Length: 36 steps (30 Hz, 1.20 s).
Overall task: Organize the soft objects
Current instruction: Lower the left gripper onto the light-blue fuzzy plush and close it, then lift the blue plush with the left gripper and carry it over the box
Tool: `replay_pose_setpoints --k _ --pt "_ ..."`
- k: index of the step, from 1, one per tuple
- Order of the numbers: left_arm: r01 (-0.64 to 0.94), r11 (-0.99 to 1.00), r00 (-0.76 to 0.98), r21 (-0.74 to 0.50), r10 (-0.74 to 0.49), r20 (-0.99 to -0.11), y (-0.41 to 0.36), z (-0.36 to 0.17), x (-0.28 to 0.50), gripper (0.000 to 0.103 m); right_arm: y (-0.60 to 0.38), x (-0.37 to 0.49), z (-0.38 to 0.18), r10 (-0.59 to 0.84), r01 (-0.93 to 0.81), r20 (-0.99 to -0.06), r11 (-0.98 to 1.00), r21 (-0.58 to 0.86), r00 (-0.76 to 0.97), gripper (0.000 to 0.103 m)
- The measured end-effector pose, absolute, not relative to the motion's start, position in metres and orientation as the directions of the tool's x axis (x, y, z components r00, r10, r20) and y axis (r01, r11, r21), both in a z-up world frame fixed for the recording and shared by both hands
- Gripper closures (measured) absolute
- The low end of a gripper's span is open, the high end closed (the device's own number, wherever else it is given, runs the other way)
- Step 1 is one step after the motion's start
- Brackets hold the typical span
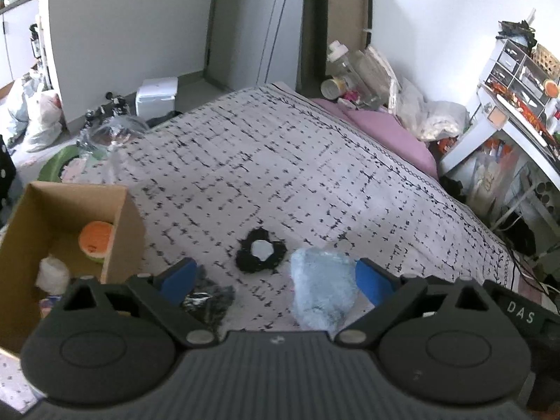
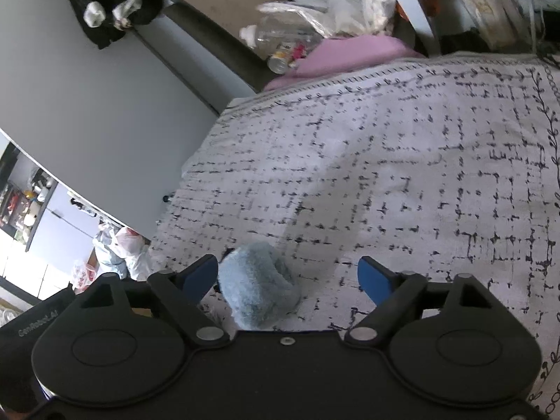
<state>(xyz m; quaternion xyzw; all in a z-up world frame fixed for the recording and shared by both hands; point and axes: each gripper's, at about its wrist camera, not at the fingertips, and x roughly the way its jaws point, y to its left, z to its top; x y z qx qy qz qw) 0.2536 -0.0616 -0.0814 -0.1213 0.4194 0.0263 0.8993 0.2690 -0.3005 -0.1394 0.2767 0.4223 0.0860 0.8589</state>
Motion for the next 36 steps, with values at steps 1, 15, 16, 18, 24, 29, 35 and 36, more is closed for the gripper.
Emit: replay_pose_setpoints --k 1,15,16,18,24,29,35,36 --pt "-0.149 0.968 0.642 -0.200 -0.059 -0.764 -0.064 -0.085 0.258 0.009 -0.302 0.271 -0.143 0.380 0.098 -0.682 0.828 0.552 0.625 0.022" --pt "-0.126 0.962 0.602 -0.244 -0.121 -0.789 -0.103 -0.124 0.302 0.038 -0.318 0.284 -0.174 0.377 0.191 -0.728 0.803 0.565 0.572 0.047" --pt "-0.126 0.962 0.601 -0.242 -0.120 -0.790 -0.105 -0.127 0.304 0.039 -0.318 0.284 -0.175 0.373 0.195 -0.733 0.805 0.561 0.568 0.049" --pt "-0.124 0.962 0.596 -0.243 -0.124 -0.793 -0.110 -0.131 0.308 0.039 -0.320 0.287 -0.178 0.370 0.208 -0.739 0.802 0.560 0.562 0.053" --pt "-0.113 0.984 0.576 -0.139 -0.049 -0.816 -0.129 -0.146 0.315 0.039 -0.327 0.290 -0.188 0.363 0.251 -0.758 0.791 0.558 0.543 0.059" --pt "-0.105 0.991 0.542 -0.089 -0.018 -0.840 -0.134 -0.163 0.318 0.039 -0.325 0.292 -0.191 0.372 0.248 -0.757 0.788 0.564 0.537 0.059" --pt "-0.126 0.988 0.523 -0.092 -0.012 -0.852 -0.122 -0.168 0.313 0.039 -0.323 0.294 -0.194 0.383 0.248 -0.762 0.787 0.565 0.523 0.058" --pt "-0.135 0.987 0.524 -0.090 -0.006 -0.852 -0.119 -0.167 0.311 0.039 -0.322 0.294 -0.194 0.383 0.246 -0.762 0.788 0.565 0.522 0.058"
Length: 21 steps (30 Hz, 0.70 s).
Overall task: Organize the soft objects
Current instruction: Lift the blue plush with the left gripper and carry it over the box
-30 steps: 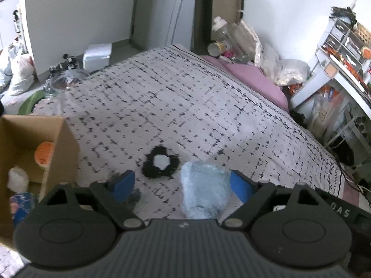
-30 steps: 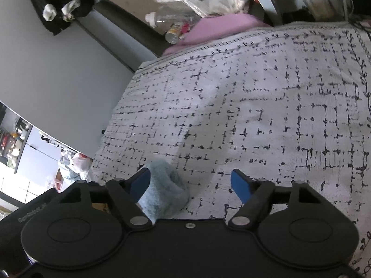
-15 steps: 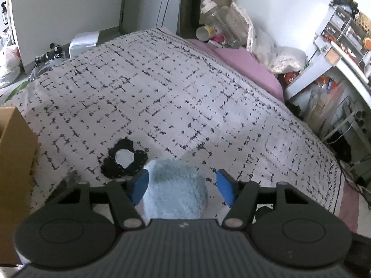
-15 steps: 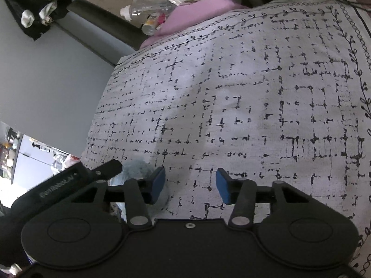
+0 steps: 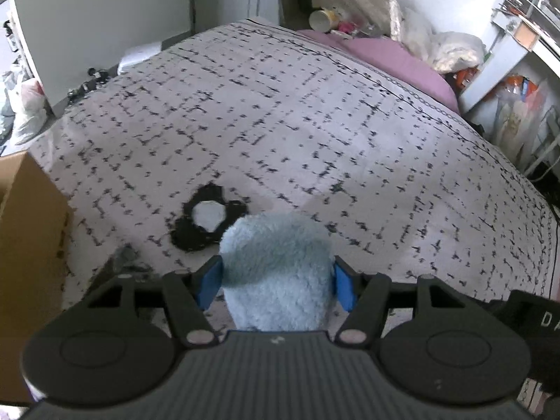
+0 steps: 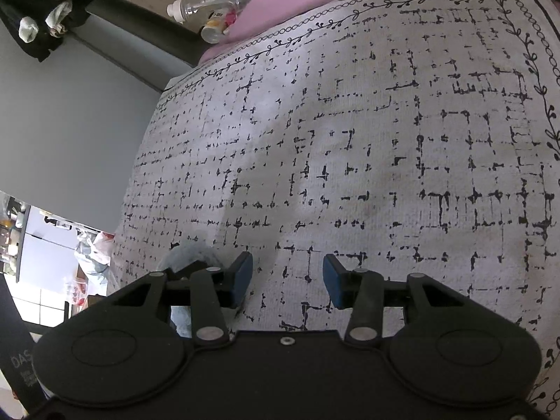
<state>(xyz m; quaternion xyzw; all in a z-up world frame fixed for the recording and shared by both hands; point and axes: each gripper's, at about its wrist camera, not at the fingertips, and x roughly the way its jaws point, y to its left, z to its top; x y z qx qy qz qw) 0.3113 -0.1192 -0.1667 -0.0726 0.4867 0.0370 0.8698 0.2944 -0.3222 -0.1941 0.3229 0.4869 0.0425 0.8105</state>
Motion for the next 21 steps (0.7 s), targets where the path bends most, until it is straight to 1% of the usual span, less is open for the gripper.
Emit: replay_pose_setpoints --k 5,7,9,10,12,14,21 --pt "-0.172 0.982 0.525 -0.073 0.029 -0.851 -0.102 -0.161 0.303 0.039 -0.317 0.295 -0.194 0.393 0.229 -0.761 0.793 0.565 0.515 0.058" --pt "-0.186 0.979 0.522 -0.084 0.025 -0.853 -0.095 -0.162 0.301 0.040 -0.315 0.294 -0.193 0.401 0.220 -0.757 0.792 0.569 0.515 0.058" --pt "-0.209 0.969 0.511 -0.131 -0.005 -0.859 -0.085 -0.166 0.299 0.059 -0.313 0.294 -0.193 0.415 0.211 -0.748 0.786 0.582 0.518 0.058" --pt "-0.227 0.961 0.502 -0.156 -0.021 -0.864 -0.081 -0.168 0.299 0.059 -0.311 0.294 -0.193 0.429 0.205 -0.739 0.777 0.595 0.519 0.058" --pt "-0.249 0.948 0.510 -0.196 -0.044 -0.859 -0.075 -0.167 0.296 0.065 -0.309 0.293 -0.192 0.468 0.191 -0.714 0.751 0.632 0.521 0.058" --pt "-0.247 0.942 0.522 -0.226 -0.067 -0.851 -0.072 -0.164 0.293 0.066 -0.307 0.294 -0.192 0.503 0.178 -0.691 0.727 0.663 0.518 0.058" --pt "-0.211 0.926 0.537 -0.312 -0.157 -0.829 -0.074 -0.154 0.284 0.067 -0.301 0.295 -0.191 0.586 0.140 -0.632 0.668 0.731 0.508 0.059"
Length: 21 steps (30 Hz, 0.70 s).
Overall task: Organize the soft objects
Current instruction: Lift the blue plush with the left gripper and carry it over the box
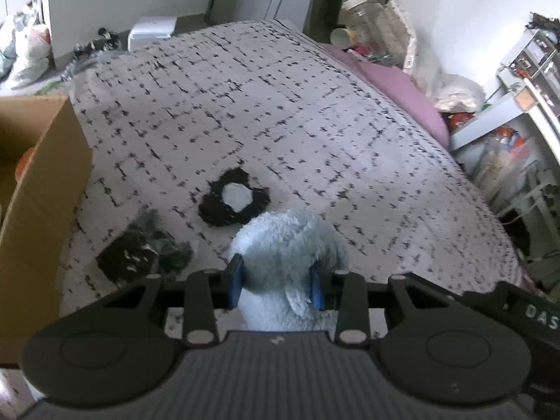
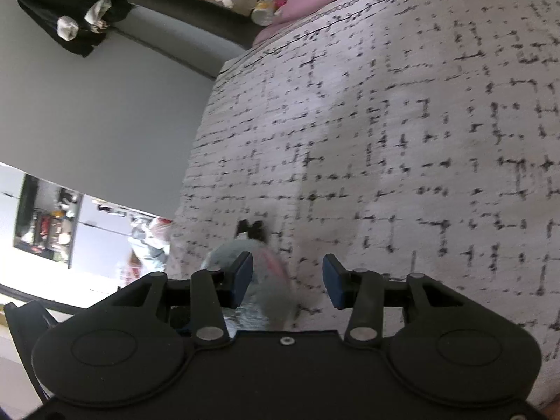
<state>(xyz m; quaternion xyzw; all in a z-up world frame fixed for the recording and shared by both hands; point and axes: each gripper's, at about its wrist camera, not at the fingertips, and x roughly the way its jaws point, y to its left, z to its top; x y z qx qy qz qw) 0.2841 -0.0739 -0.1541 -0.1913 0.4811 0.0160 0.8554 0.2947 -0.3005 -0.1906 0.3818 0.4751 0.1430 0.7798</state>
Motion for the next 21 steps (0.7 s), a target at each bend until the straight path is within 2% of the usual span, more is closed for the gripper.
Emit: replay_pose_setpoints --k 10,14,21 --pt "-0.185 0.865 0.535 -0.466 -0.309 -0.786 -0.076 -0.151 0.275 0.067 -0.295 0.294 -0.198 0.626 0.146 -0.625 0.643 0.752 0.467 0.069" --pt "-0.191 0.865 0.540 -0.465 -0.303 -0.785 -0.072 -0.143 0.274 0.067 -0.291 0.292 -0.195 0.641 0.114 -0.612 0.641 0.759 0.464 0.078" --pt "-0.177 0.868 0.558 -0.464 -0.299 -0.774 -0.056 -0.121 0.265 0.067 -0.280 0.287 -0.177 0.663 0.051 -0.577 0.634 0.772 0.477 0.083"
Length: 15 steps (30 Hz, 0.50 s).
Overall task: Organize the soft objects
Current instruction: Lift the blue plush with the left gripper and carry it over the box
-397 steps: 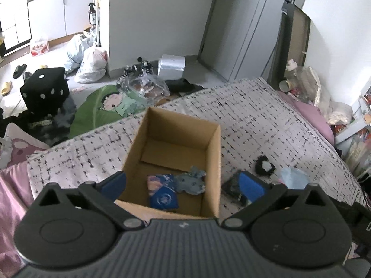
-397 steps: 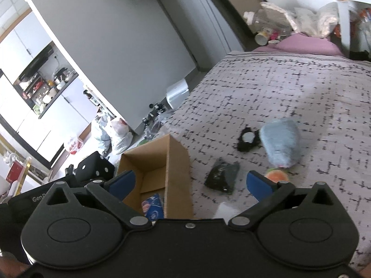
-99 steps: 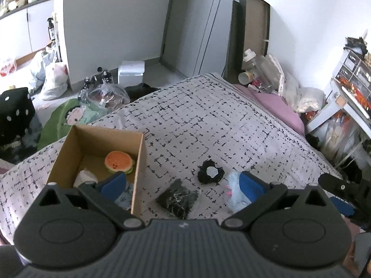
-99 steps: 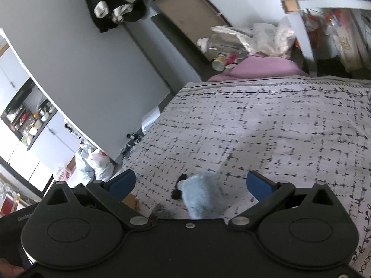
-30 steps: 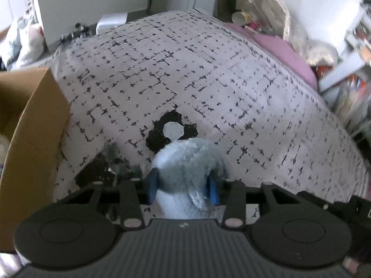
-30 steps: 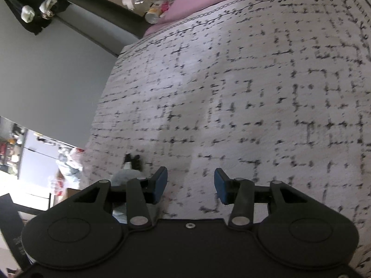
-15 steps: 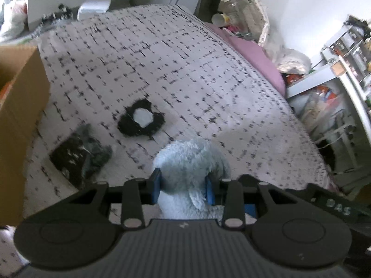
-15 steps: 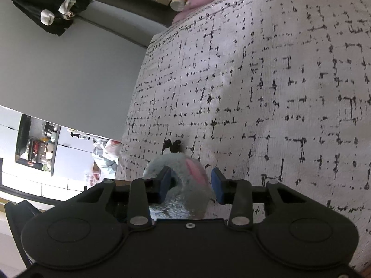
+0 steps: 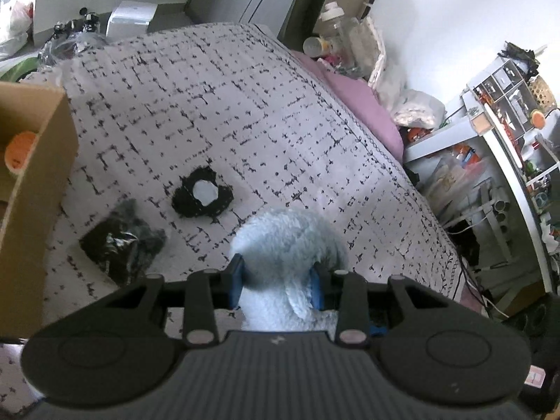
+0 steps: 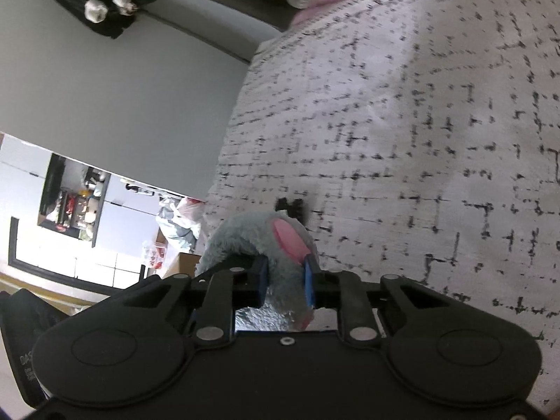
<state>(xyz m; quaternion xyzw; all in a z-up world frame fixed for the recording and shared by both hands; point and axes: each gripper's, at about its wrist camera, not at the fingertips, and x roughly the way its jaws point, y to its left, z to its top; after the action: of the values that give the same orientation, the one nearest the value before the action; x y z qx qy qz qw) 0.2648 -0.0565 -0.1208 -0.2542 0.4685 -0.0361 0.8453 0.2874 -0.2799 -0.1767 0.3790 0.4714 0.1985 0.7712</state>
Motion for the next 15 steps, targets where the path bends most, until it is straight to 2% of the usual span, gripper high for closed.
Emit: replay_pose_setpoints --k 15 --pt "-0.179 0.899 0.599 -0.401 -0.223 -0.769 -0.009 -0.080 0.233 0.066 -0.222 0.260 -0.140 0.665 -0.033 -0.541 0.646 0.763 0.514 0.084"
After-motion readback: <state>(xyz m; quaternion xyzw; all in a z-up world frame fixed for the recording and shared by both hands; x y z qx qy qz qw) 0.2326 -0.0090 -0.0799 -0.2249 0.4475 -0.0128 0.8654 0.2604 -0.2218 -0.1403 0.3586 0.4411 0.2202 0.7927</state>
